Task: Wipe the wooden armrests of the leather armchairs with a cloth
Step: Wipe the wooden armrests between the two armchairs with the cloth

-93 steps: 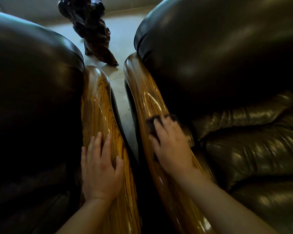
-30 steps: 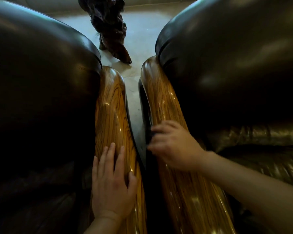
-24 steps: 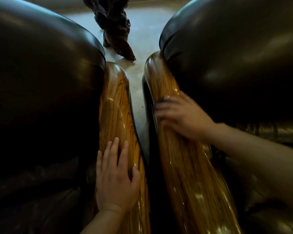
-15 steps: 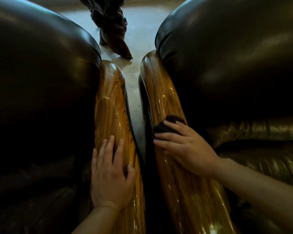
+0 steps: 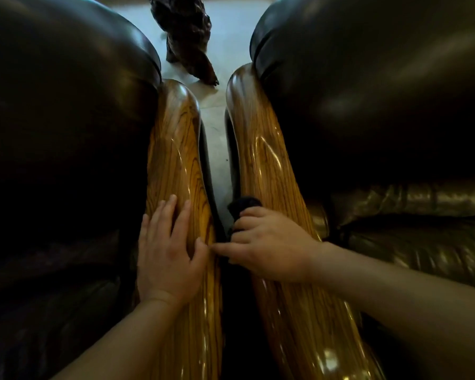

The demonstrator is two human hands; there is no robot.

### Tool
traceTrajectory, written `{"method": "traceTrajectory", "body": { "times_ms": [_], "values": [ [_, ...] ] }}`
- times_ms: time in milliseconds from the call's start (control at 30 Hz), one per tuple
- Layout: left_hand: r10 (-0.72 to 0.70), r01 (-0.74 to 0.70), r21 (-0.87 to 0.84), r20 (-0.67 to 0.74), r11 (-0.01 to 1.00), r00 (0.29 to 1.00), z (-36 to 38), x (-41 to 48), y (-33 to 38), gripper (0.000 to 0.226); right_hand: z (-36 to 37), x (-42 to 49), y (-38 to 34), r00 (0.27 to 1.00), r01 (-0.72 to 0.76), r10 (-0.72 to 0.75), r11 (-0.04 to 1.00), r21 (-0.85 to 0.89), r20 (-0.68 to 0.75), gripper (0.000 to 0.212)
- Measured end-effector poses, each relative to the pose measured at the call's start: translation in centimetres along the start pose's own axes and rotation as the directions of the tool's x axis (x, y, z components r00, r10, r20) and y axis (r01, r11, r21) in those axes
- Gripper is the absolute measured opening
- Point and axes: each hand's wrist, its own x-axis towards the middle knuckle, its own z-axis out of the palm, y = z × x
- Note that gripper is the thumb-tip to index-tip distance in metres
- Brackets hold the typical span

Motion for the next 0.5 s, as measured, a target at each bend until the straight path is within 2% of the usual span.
{"method": "traceTrajectory", "body": {
  "times_ms": [100,200,233,267,300,333,367,400,500],
  "values": [
    [0.008,-0.008,-0.025,-0.008,1.000,1.000,-0.1,-0.2,-0.1,0.066,1.7,-3.4,-2.6,0.999,0.016,-0.014,0.999,-0.051,0.045,0.040],
    [0.017,-0.019,-0.042,-0.030,0.999,0.999,0.0,-0.2,-0.1,0.064,3.6,-7.8,-4.9,0.977,0.197,-0.195,0.980,-0.011,0.083,0.038],
    [0.021,-0.022,-0.042,-0.037,0.999,0.999,0.1,-0.2,-0.2,0.064,3.9,-8.7,-4.7,0.975,0.211,-0.210,0.977,-0.008,0.074,0.041],
    [0.021,-0.023,-0.043,-0.040,0.999,0.999,0.1,-0.2,-0.2,0.063,4.0,-8.9,-4.0,0.989,0.142,-0.142,0.990,-0.012,0.037,0.045],
    [0.022,-0.024,-0.044,-0.042,0.999,0.999,0.0,-0.2,-0.2,0.063,3.8,-8.3,-2.9,0.999,-0.012,0.012,1.000,0.001,-0.039,0.049],
    [0.023,-0.025,-0.045,-0.043,0.999,0.999,0.0,-0.2,-0.2,0.063,3.2,-7.1,-1.5,0.969,-0.204,0.209,0.978,0.045,-0.134,0.053],
    [0.023,-0.025,-0.046,-0.044,0.999,0.999,0.1,-0.2,-0.2,0.063,2.5,-5.7,-0.2,0.902,-0.369,0.384,0.923,0.109,-0.200,0.055],
    [0.022,-0.024,-0.046,-0.046,0.999,0.999,0.1,-0.2,-0.2,0.063,1.8,-4.2,0.8,0.837,-0.473,0.500,0.865,0.166,-0.223,0.056],
    [0.024,-0.026,-0.036,-0.057,0.999,0.998,0.1,-0.1,-0.2,0.063,1.9,-2.3,1.1,0.729,-0.589,0.628,0.778,0.217,-0.273,0.057]
  ]
}}
